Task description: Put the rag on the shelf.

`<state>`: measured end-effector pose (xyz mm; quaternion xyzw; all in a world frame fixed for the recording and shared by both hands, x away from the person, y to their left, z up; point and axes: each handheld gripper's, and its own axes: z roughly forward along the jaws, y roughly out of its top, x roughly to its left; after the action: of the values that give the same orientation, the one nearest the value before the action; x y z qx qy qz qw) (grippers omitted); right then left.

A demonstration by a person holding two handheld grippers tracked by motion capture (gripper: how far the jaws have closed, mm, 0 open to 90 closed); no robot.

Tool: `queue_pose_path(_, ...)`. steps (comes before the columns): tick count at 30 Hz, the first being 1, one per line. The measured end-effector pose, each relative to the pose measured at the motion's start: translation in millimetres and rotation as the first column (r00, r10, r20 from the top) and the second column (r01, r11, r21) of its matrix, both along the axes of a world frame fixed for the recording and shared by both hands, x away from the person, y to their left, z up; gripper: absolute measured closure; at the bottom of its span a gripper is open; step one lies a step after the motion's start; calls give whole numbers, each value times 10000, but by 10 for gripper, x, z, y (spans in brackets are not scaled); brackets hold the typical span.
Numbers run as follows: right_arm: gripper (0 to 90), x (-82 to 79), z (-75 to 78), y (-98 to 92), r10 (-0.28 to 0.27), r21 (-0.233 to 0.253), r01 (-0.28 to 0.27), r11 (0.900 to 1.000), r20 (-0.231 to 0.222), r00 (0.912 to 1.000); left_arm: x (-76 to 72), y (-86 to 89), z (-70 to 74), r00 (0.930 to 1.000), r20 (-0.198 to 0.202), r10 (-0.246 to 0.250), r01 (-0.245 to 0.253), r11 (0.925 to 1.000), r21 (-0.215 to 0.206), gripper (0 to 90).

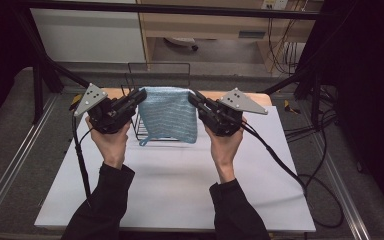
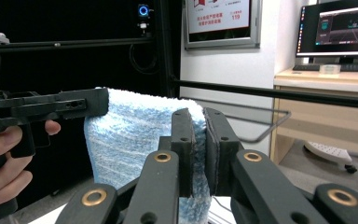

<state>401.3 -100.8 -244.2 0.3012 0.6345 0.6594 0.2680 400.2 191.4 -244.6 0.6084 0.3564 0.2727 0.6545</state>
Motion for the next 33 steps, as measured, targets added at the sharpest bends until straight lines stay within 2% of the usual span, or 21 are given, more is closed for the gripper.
queue_pose_path(19,837,187,317,141,-59,308,41,9995,595,9982,101,113,342,9977,637,240,-215,9990,-399,811)
queue_pose_path(33,837,323,574,233,-173,295,147,9995,883,9959,216,190,619,9966,772,284,-251,9987,-442,811)
